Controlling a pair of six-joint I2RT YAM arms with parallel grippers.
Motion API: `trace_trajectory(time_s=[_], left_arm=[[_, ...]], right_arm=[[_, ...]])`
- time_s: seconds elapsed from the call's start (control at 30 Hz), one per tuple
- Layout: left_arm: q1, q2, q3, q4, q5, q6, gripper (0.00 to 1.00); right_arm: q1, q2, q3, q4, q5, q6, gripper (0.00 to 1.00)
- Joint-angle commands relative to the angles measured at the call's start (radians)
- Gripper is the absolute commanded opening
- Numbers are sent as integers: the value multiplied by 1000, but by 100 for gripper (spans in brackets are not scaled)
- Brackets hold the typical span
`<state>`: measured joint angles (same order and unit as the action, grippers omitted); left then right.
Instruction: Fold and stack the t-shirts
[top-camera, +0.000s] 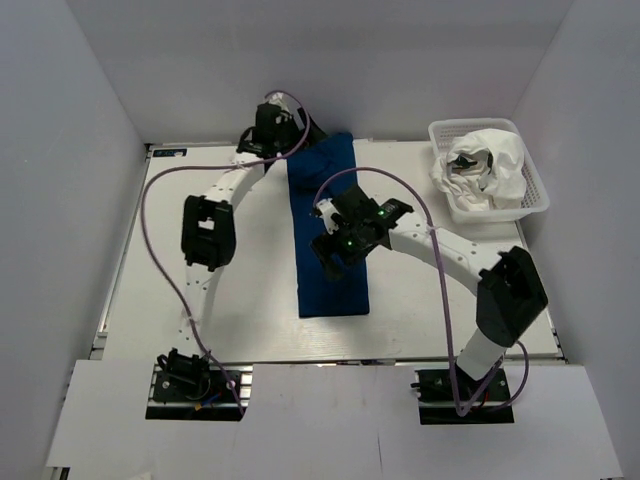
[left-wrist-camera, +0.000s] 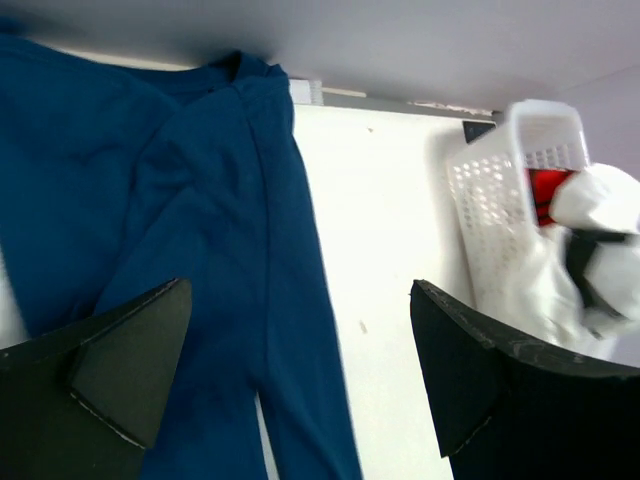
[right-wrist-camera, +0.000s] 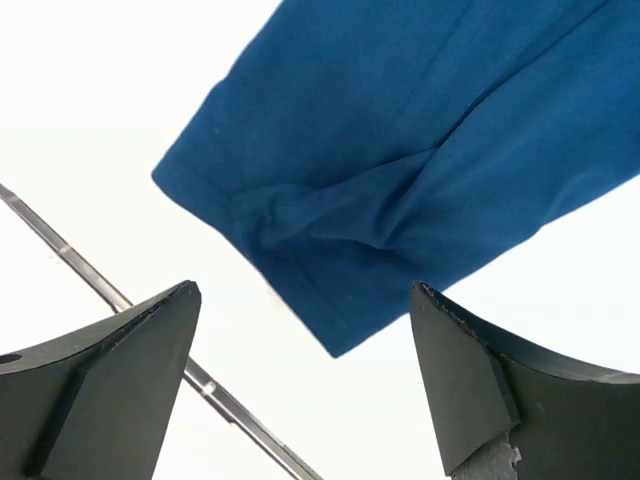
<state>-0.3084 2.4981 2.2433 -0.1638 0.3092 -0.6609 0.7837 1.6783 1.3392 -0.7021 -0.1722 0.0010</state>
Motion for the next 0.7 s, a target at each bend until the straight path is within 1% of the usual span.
trace_trajectory(time_s=[0.0,0.03,0.07,0.1,0.13,0.17,0.2,0.23,0.3,0.33,0.37,0.43,0.47,0.53,0.67], left_arm=[[0,-391,-120,-199,-97,116,100],[0,-450,-222,-245,-164,116,100],[0,-508,-275,-297,-200,103,100],[0,-621,-330,-346,-258,87,100],[0,-675,-449,-434,-289,75,100],[9,-733,-512,-477,-327,48,100],[9,-790,-574,-520,-429,37,100],[9,-899,-693,-590,-477,24,100],[9,-997,-802,-658,-542,-8,100],[9,-1040,-892,-722,-562,-20,100],[9,-1115,-933,-755,-577,-34,100],[9,-1177,-1031,-822,-569,-69,100],[9,-1200,-1054,-838,-568,-78,100],[9,-1249,-1108,-847,-532,-78,100],[9,-1259,-1142,-856,-522,-88,100]], right_arm=[[61,-41,5,1,107,43,90],[71,-43,0,6,120,47,90],[89,-42,2,9,132,53,90],[109,-26,5,15,161,74,90],[127,-22,17,16,168,76,90],[141,-3,18,18,168,76,90],[150,10,23,24,204,77,90],[181,44,28,24,226,76,90],[198,69,41,24,275,77,90],[221,104,51,21,308,83,90],[227,115,49,23,360,89,87],[247,145,46,23,426,108,83],[250,152,49,21,436,113,82],[258,164,43,30,422,119,76],[272,196,38,65,358,111,67]])
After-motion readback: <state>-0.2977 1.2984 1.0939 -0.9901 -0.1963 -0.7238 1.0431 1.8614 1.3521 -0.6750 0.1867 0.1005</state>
